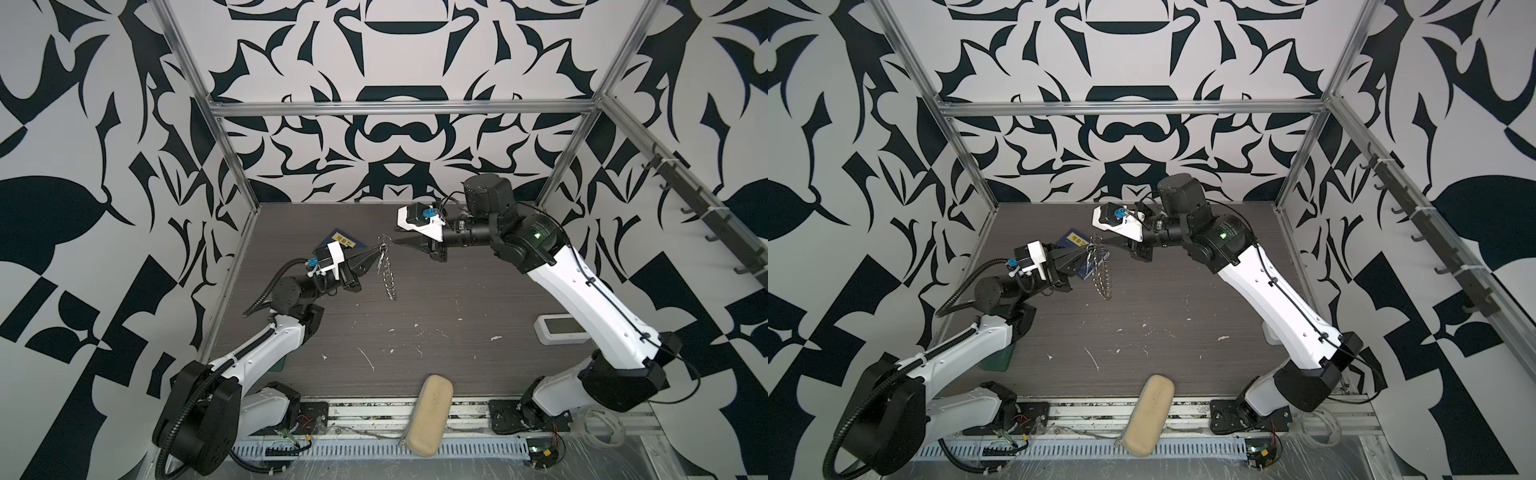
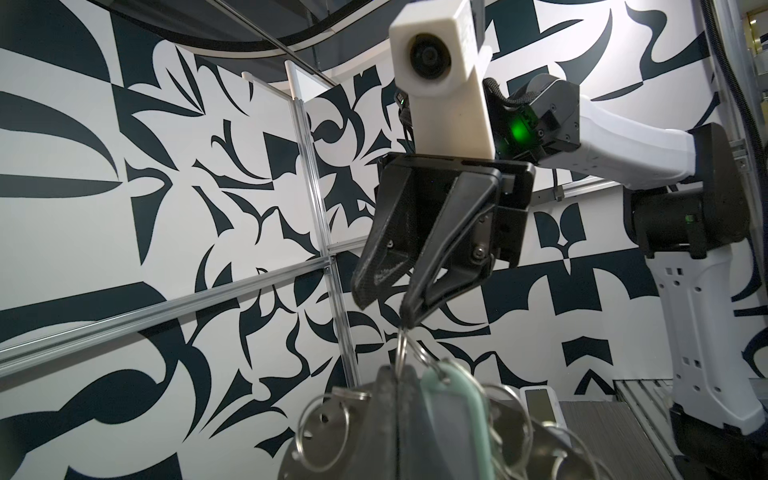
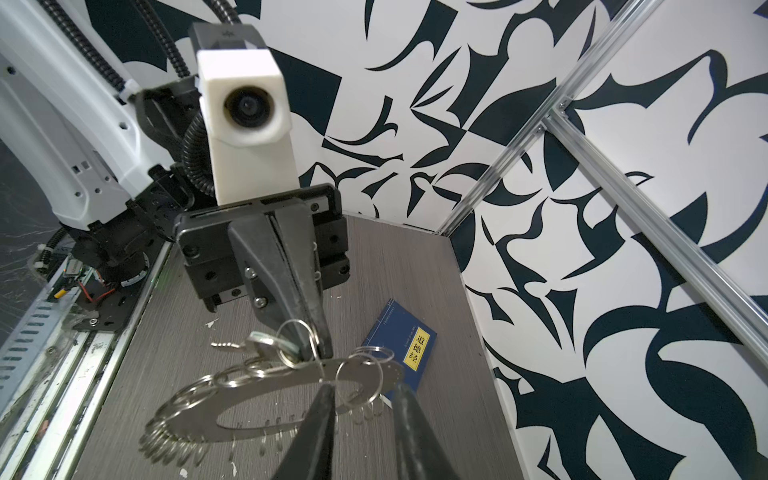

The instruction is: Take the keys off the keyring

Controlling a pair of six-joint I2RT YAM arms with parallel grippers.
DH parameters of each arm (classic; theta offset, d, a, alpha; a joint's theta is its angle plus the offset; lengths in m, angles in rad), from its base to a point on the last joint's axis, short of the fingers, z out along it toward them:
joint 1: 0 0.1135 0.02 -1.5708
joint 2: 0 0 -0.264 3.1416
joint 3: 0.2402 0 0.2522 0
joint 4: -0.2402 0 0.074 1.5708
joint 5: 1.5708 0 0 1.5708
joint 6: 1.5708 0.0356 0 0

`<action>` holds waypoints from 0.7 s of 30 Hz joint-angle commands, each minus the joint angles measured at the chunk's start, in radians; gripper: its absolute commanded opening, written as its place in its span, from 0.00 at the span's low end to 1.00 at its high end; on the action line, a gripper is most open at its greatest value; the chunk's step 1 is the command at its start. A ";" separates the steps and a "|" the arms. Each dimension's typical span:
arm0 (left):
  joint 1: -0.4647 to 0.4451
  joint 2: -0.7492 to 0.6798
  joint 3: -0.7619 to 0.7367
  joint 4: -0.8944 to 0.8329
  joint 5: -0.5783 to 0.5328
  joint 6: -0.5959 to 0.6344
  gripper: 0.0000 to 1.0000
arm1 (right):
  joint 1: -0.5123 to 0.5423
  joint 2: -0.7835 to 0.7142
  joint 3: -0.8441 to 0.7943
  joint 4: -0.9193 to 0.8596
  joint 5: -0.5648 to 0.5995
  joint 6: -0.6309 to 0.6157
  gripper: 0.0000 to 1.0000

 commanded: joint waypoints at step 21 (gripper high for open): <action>0.005 -0.025 0.002 0.060 0.004 -0.032 0.00 | 0.050 0.057 0.122 -0.120 -0.020 -0.043 0.19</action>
